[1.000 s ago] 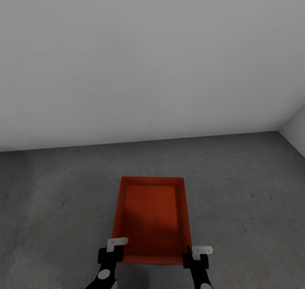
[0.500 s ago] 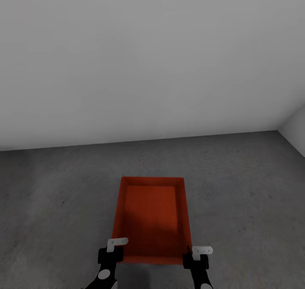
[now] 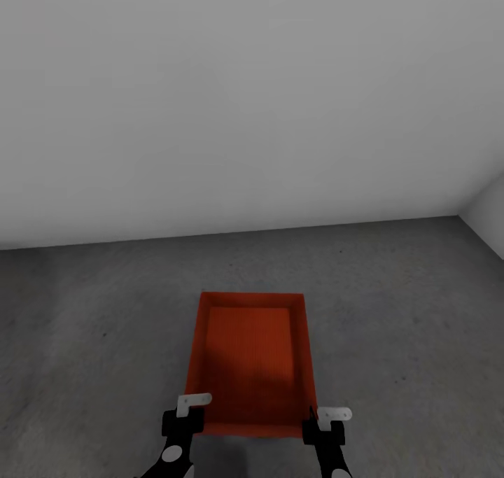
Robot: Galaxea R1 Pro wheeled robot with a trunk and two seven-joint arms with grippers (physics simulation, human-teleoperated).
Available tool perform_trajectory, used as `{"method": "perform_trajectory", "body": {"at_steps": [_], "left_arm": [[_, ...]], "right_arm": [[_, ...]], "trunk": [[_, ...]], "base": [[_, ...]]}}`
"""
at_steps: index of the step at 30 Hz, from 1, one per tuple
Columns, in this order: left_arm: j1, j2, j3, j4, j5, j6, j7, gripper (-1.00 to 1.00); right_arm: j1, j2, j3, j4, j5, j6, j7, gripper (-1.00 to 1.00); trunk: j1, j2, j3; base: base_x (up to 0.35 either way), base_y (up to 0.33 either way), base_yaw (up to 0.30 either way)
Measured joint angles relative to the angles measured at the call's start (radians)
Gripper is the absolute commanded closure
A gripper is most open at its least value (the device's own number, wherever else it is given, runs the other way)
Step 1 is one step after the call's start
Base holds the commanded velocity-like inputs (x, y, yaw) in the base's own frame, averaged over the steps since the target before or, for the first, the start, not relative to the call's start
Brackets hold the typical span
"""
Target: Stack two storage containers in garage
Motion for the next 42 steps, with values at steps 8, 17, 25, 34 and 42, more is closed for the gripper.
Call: {"method": "perform_trajectory", "body": {"at_steps": [8, 17, 25, 34, 42], "left_arm": [[0.000, 0.000, 0.001, 0.000, 0.000, -0.002, -0.002, 1.00], [0.000, 0.001, 0.001, 0.000, 0.000, -0.002, -0.002, 1.00], [0.000, 0.000, 0.000, 0.000, 0.000, -0.001, -0.001, 1.00], [0.000, 0.000, 0.000, -0.001, 0.000, 0.000, 0.000, 1.00], [0.000, 0.000, 0.000, 0.000, 0.000, 0.000, 0.001, 1.00]], "right_arm": [[0.000, 0.000, 0.001, -0.001, 0.000, 0.000, 0.000, 1.00], [0.000, 0.000, 0.001, -0.002, 0.000, 0.000, -0.001, 1.00], [0.000, 0.000, 0.001, -0.001, 0.000, 0.000, 0.000, 1.00], [0.000, 0.000, 0.000, -0.001, 0.000, 0.000, 0.000, 1.00], [0.000, 0.000, 0.001, -0.001, -0.001, 0.002, 0.000, 1.00]], "trunk": [[0.023, -0.042, -0.019], [0.057, -0.105, -0.047], [0.088, -0.161, -0.072], [0.100, -0.182, -0.081], [0.100, -0.182, -0.081]], "base": [[0.000, 0.000, 0.000], [0.000, 0.000, 0.000], [0.000, 0.000, 0.000], [0.000, 0.000, 0.000], [0.000, 0.000, 0.000]]}}
